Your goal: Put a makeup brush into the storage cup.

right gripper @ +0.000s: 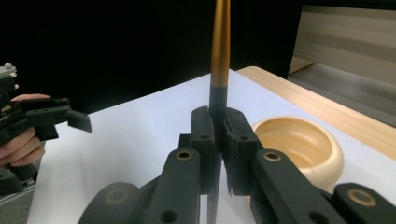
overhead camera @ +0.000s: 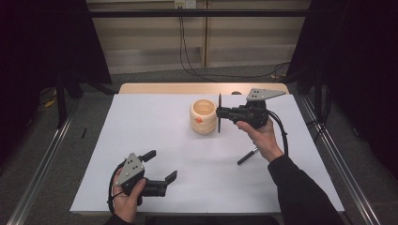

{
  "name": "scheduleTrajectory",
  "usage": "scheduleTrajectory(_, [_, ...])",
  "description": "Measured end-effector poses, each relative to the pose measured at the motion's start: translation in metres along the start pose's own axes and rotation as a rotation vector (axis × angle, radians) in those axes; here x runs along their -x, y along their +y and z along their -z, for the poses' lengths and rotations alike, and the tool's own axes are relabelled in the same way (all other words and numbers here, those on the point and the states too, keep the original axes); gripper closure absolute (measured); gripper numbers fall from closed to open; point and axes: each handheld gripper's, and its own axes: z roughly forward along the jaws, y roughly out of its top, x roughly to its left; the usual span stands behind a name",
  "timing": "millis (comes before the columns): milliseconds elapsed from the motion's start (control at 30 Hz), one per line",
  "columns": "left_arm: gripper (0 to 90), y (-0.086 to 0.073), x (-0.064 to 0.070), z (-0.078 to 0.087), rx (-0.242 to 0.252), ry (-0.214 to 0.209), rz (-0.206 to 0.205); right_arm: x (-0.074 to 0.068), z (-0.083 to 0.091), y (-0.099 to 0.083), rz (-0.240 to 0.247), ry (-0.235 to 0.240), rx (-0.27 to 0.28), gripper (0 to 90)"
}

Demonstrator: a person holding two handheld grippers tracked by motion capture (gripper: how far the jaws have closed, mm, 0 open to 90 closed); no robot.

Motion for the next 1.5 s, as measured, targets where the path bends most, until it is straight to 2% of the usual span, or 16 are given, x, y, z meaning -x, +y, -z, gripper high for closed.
scheduleTrajectory(233, [1.3,-0.001,-0.002,-0.001,-0.002,0.005,0.008,0.005,-0.011,0.007,0.003,-0.024,0.0,84.3])
scheduleTrajectory(300, [1.4,-0.002,-0.001,-0.001,-0.002,0.008,0.024,0.008,-0.016,0.01,0.007,-0.033,-0.001,84.3])
scheduleTrajectory(400, [1.4,-0.001,-0.003,0.0,0.003,0.004,0.008,0.012,-0.021,0.013,0.014,-0.049,-0.003,84.3])
scheduleTrajectory(600, [1.5,-0.002,-0.001,-0.001,0.0,0.018,0.019,0.019,-0.029,0.018,0.013,-0.077,-0.01,84.3])
scheduleTrajectory(667, [1.4,-0.002,-0.001,-0.001,-0.002,-0.004,0.007,0.021,-0.03,0.019,0.012,-0.081,-0.011,84.3])
scheduleTrajectory(700, [1.3,-0.001,-0.001,-0.001,-0.003,0.002,0.005,0.022,-0.031,0.019,0.013,-0.086,-0.005,84.4])
scheduleTrajectory(767, [1.3,-0.002,-0.001,-0.002,-0.004,0.001,0.004,0.024,-0.034,0.021,0.005,-0.089,0.002,84.3])
scheduleTrajectory(867, [1.3,-0.001,-0.002,-0.001,-0.002,0.004,0.004,0.027,-0.038,0.024,0.018,-0.091,0.0,84.3])
scheduleTrajectory(933, [1.3,-0.002,-0.002,-0.002,0.004,0.012,0.017,0.029,-0.04,0.026,0.009,-0.093,0.013,84.3])
scheduleTrajectory(967, [1.4,-0.002,-0.003,-0.001,-0.007,0.012,0.003,0.029,-0.041,0.026,0.01,-0.095,0.015,84.3])
scheduleTrajectory(1167, [1.3,-0.002,-0.003,-0.001,-0.008,0.009,0.002,0.033,-0.052,0.029,0.024,-0.091,0.015,84.3])
scheduleTrajectory(1333, [1.4,-0.003,-0.004,-0.001,-0.012,0.008,-0.002,0.039,-0.059,0.032,0.028,-0.119,0.017,84.3])
scheduleTrajectory(1367, [1.4,-0.003,-0.004,-0.001,-0.012,0.021,0.003,0.04,-0.06,0.032,0.028,-0.125,0.017,84.3])
scheduleTrajectory(1500, [1.4,-0.003,-0.004,-0.002,-0.014,0.004,-0.004,0.046,-0.063,0.032,0.022,-0.147,0.019,84.3])
